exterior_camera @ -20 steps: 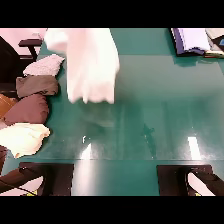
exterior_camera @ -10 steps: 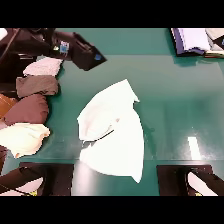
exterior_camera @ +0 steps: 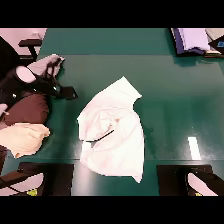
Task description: Fold the shirts.
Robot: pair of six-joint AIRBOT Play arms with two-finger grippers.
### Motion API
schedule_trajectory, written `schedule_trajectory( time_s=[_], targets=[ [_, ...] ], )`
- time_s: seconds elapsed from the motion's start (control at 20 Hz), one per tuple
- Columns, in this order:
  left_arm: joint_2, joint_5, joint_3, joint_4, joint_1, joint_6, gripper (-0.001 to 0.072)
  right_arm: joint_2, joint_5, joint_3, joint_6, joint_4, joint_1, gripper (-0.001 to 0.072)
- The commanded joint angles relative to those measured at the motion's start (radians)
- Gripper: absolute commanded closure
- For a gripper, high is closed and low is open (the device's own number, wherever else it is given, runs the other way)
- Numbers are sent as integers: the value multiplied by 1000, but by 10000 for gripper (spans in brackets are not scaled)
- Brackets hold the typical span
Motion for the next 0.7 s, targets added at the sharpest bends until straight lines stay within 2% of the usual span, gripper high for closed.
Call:
schedule_trajectory(
  time_s=[0.0,0.2,0.5,0.55,0.6,0.65],
  targets=[
    [-90,59,-97,-114,21,84,163,-2,-1,1,0,-6,27,698],
    [-171,40,-97,-200,21,128,164,-1,0,1,0,-2,27,699],
    [-175,35,-96,-199,-75,149,167,-2,0,1,1,-2,27,699],
    [-175,32,-93,-200,-76,146,307,-2,3,1,1,-2,27,698],
    [-174,24,-85,-199,-75,142,595,-2,4,1,1,-2,27,698],
    [-174,14,-66,-199,-71,140,674,-2,5,1,1,-2,26,698]
  ],
)
